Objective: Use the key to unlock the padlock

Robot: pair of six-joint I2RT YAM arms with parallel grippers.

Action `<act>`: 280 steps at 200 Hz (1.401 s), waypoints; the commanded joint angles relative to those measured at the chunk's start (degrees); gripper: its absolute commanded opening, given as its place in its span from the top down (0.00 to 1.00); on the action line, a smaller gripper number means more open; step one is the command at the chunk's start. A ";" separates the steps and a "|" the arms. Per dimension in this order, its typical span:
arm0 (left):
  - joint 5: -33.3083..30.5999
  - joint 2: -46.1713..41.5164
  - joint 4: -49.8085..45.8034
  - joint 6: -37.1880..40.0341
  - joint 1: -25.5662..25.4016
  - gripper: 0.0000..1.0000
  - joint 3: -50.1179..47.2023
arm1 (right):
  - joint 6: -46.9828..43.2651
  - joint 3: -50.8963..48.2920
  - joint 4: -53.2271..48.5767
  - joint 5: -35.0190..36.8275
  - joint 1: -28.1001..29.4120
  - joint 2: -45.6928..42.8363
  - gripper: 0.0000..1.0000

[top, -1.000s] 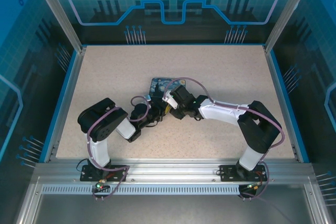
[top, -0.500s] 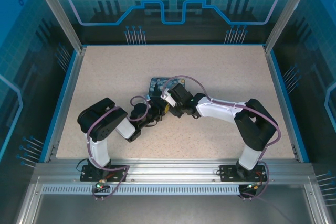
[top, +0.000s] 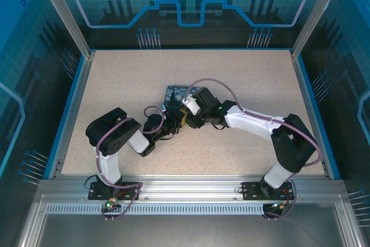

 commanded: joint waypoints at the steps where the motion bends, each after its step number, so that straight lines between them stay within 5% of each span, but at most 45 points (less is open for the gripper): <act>1: 0.96 1.54 2.68 0.94 0.10 1.00 -0.91 | 6.98 -2.85 -0.11 -7.69 -2.97 -5.22 0.51; 49: 2.04 4.14 2.71 4.04 0.11 0.99 -3.30 | 21.09 -6.04 3.41 -13.66 -3.82 -7.82 0.44; 100: 1.90 2.69 2.18 7.86 0.04 0.64 -6.63 | 34.09 -11.18 13.12 -18.47 -3.52 -6.62 0.33; 181: -0.01 -11.19 -4.05 12.76 0.05 0.39 -12.09 | 45.29 -13.98 22.37 -18.64 -2.58 -1.58 0.31; 211: -1.12 -23.79 -18.13 16.97 0.40 0.34 -11.38 | 45.78 -12.37 22.87 -17.37 -3.08 0.95 0.32; 253: -7.79 -47.51 -61.66 32.52 0.53 0.18 0.31 | 45.82 -8.13 22.17 -17.40 -6.08 4.31 0.32; 280: -11.07 -53.50 -75.62 38.69 1.25 0.11 6.49 | 45.65 -4.67 21.72 -17.71 -8.53 6.74 0.32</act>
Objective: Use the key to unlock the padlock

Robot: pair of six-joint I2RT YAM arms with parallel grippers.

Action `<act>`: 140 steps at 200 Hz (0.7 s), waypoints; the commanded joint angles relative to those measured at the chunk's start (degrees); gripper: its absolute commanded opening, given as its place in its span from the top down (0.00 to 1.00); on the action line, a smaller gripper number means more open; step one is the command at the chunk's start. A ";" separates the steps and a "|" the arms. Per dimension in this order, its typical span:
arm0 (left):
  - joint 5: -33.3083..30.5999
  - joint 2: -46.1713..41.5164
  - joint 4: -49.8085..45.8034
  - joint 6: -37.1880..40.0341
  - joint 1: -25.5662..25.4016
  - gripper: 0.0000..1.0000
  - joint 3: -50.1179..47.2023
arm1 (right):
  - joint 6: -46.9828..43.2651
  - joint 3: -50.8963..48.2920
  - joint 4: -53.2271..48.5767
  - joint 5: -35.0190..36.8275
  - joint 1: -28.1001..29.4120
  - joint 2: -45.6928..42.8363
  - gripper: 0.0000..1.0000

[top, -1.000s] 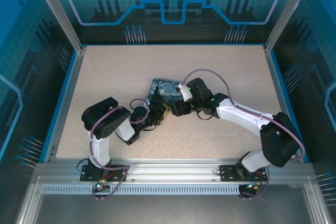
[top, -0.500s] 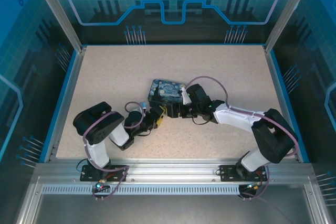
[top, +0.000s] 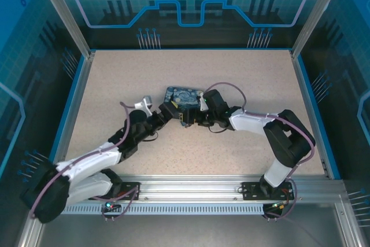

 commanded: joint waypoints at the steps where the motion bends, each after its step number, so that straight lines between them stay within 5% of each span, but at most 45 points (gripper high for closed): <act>1: -5.10 -4.25 -22.64 10.34 0.99 0.11 5.17 | 0.28 4.45 0.67 0.03 -2.45 2.09 0.32; 51: -5.15 -2.48 -27.51 13.27 1.81 0.04 9.93 | -0.94 12.80 -1.08 -2.90 -7.70 7.67 0.33; 140: -1.39 9.30 -31.97 19.22 8.16 0.01 20.07 | -8.99 3.46 -0.91 -3.50 -8.39 0.42 0.43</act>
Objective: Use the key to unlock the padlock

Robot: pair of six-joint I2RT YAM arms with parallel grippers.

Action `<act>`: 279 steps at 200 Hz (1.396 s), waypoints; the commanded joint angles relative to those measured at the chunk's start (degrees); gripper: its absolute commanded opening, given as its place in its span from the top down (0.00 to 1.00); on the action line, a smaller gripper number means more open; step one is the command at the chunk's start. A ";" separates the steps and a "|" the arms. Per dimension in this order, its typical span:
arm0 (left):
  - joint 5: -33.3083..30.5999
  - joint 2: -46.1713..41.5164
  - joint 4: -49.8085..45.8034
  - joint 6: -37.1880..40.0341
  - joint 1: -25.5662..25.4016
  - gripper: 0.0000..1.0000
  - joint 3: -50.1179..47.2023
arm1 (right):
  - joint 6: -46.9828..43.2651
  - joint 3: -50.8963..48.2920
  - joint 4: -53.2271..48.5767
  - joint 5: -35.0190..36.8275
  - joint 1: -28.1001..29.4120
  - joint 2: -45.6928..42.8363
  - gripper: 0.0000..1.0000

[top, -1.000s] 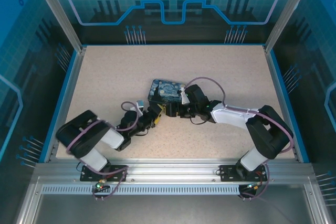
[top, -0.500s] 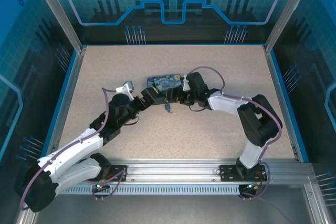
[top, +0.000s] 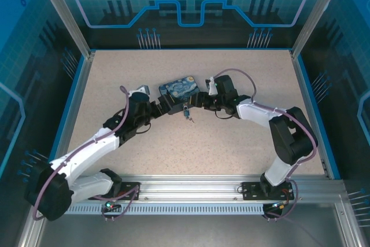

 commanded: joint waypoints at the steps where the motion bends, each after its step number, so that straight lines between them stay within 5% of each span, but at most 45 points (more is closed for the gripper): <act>1: 2.60 3.88 -2.28 3.42 2.19 0.01 3.81 | -3.87 -1.73 -0.10 -1.50 0.02 0.49 0.44; 111: 8.41 20.72 -0.62 6.70 9.29 0.01 11.21 | -5.95 0.79 2.84 -3.37 3.43 10.41 0.44; 243: 8.75 22.22 1.90 5.58 10.45 0.01 10.25 | -4.43 11.86 -16.72 21.59 11.89 12.75 0.34; 279: 8.89 22.12 2.00 5.58 10.54 0.01 10.08 | -4.31 12.63 -16.43 21.37 11.97 13.97 0.36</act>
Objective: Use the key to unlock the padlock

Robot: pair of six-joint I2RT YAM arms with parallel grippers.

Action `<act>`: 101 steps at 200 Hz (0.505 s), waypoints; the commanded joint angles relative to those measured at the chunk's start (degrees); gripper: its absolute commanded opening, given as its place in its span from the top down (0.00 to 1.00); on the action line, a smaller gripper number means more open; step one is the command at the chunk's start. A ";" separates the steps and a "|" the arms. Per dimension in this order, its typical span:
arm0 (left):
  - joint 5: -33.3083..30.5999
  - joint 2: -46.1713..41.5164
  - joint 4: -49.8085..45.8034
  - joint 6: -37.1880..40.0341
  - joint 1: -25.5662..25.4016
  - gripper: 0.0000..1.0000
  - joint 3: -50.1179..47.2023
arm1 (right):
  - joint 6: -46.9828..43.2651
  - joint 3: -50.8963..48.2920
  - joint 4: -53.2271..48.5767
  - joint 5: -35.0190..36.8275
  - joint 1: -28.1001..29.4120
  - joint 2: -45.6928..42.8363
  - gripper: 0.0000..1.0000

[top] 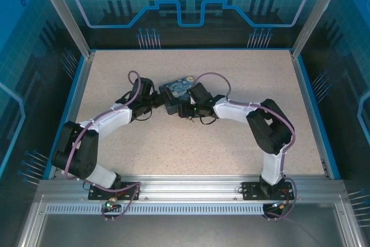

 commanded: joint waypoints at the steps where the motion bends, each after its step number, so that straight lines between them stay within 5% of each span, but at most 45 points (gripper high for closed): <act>1: 1.17 -0.15 0.67 0.34 0.70 0.01 0.79 | 0.60 0.53 -2.94 1.76 0.26 1.29 0.36; 101: 2.06 0.51 1.53 0.60 0.92 0.01 1.14 | -1.13 -10.08 15.93 -15.93 -5.94 -0.46 0.46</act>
